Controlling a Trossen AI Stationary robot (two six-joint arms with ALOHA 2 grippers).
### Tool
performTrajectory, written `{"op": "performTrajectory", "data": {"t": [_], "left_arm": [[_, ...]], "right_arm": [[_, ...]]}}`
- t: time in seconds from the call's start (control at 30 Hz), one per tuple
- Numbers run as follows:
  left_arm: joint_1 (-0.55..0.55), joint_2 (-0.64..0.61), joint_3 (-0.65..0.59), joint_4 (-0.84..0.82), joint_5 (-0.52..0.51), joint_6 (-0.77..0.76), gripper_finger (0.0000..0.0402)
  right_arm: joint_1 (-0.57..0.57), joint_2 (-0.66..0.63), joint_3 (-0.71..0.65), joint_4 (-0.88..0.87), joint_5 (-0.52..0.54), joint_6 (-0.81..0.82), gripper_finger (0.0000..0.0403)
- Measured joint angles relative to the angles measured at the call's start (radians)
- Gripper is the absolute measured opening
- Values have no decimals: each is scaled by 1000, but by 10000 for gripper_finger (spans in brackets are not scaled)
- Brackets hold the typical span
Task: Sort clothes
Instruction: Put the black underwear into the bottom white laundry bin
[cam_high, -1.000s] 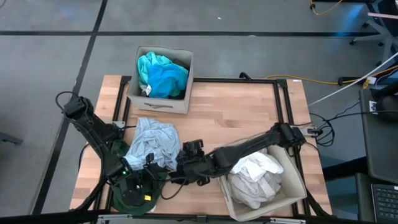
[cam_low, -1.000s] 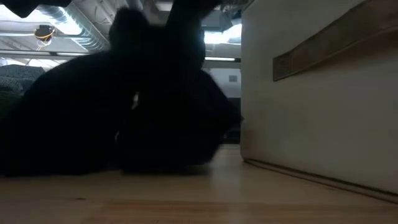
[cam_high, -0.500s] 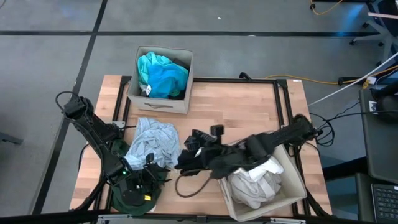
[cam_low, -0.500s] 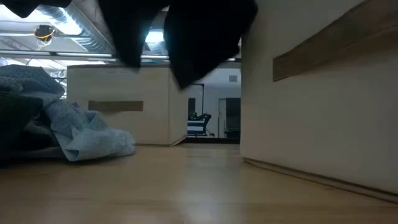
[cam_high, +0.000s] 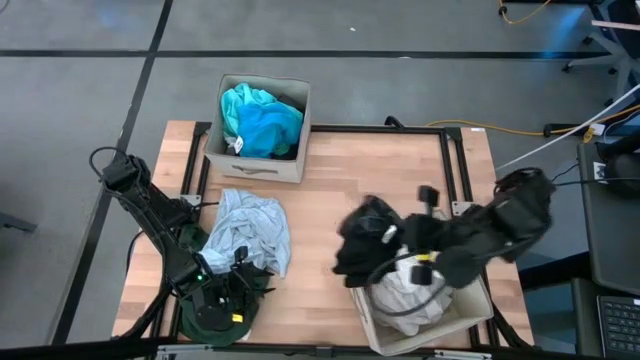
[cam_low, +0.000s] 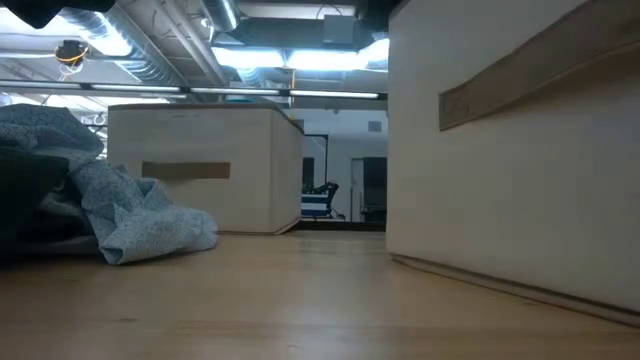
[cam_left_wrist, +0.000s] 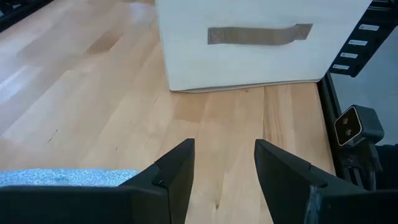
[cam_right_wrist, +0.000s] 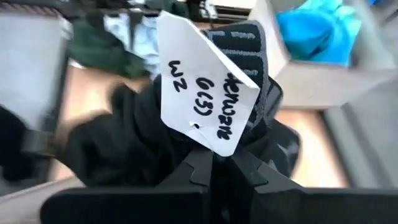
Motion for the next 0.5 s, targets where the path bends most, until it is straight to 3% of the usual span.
{"op": "performTrajectory", "data": {"t": [0.33,0.5], "left_arm": [[0,0,0,1,-20,-3,156],[0,0,0,1,-21,-3,156]], "right_arm": [[169,-70,-22,2,-76,267,23],[210,-69,-125,0,-117,363,23]]}}
